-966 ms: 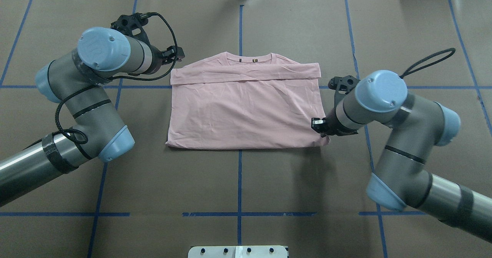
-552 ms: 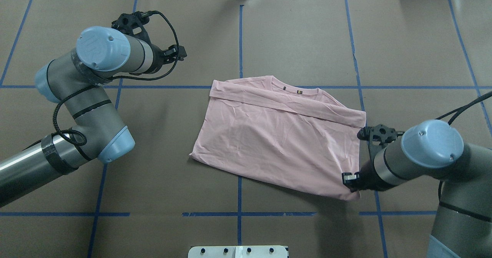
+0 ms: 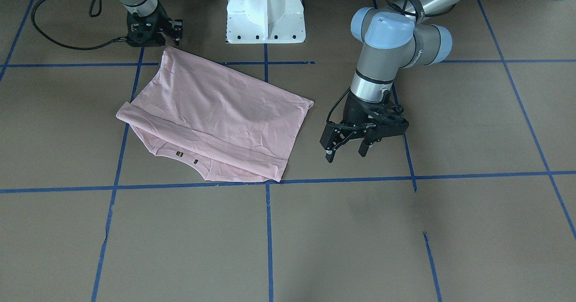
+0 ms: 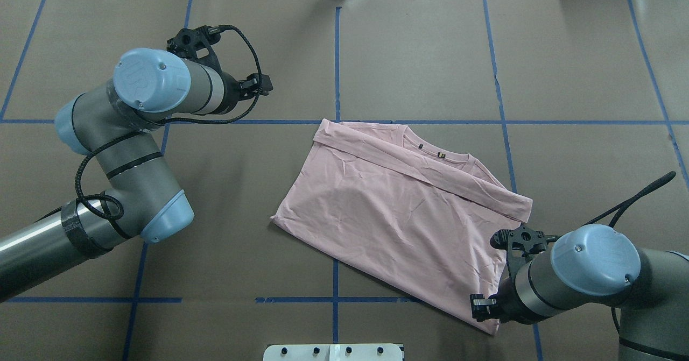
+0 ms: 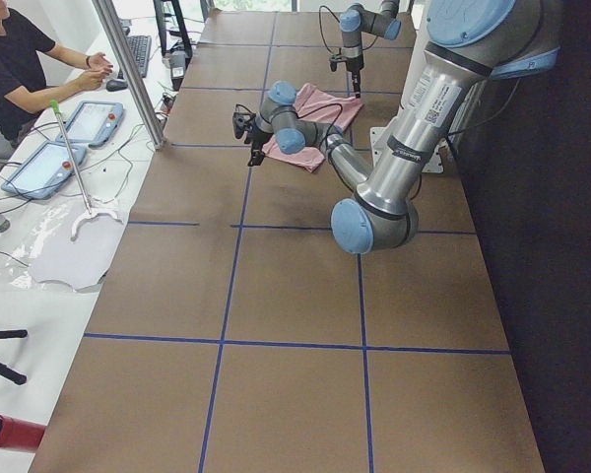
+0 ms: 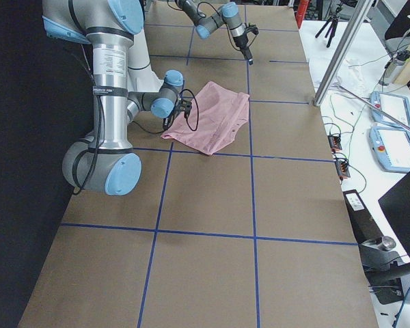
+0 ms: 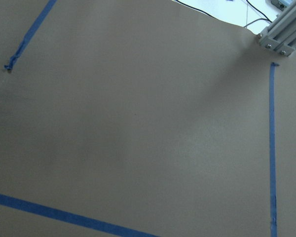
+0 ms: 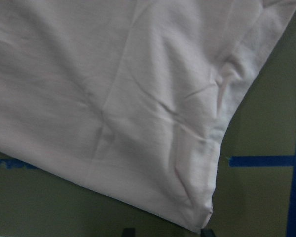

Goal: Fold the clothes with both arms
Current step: 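Drag the folded shirt toward the robot with the right gripper while the left gripper approaches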

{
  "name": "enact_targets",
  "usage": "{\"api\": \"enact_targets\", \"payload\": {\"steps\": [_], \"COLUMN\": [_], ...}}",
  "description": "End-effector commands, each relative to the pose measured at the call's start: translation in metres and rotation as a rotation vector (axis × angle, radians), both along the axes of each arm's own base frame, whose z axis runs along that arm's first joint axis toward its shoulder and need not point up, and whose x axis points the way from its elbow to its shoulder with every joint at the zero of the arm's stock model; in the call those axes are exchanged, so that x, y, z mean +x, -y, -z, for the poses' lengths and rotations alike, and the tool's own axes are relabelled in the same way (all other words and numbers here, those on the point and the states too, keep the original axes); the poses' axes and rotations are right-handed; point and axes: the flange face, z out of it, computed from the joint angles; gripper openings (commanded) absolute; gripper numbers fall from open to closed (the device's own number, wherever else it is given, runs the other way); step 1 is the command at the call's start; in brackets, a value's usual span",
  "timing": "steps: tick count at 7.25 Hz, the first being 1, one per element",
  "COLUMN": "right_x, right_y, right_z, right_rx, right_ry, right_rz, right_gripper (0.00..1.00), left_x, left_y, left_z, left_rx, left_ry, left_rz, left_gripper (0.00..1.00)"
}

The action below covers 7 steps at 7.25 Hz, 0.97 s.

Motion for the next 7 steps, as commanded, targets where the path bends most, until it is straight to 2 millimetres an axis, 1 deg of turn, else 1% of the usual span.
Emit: {"api": "enact_targets", "payload": {"steps": [1,2,3,4,5,7], "right_x": [0.002,0.009,0.017,0.020,0.023,0.024], "right_y": [0.032,0.056,0.071,0.080,0.085,0.088], "right_z": [0.036,0.048,0.058,0.070,0.070,0.068], "right_rx": [0.104,0.140,0.149,0.156,0.158,0.157], "right_ry": [0.056,0.071,0.090,0.110,0.111,0.105], "right_rz": [-0.153,-0.228,-0.268,-0.291,-0.301,-0.307], "right_gripper": [1.00,1.00,1.00,1.00,1.00,1.00], "left_x": [0.046,0.066,0.083,0.092,0.106,0.111], "left_y": [-0.097,-0.134,-0.156,-0.165,-0.179,-0.177], "left_z": [0.003,0.000,-0.005,-0.006,-0.012,-0.006], "left_rx": [-0.169,-0.280,-0.374,-0.433,-0.444,-0.448], "left_ry": [-0.039,-0.062,-0.044,-0.043,-0.028,-0.038], "left_rz": [-0.059,-0.047,-0.022,0.006,-0.005,0.010], "left_gripper": [1.00,1.00,1.00,1.00,1.00,0.96]}}
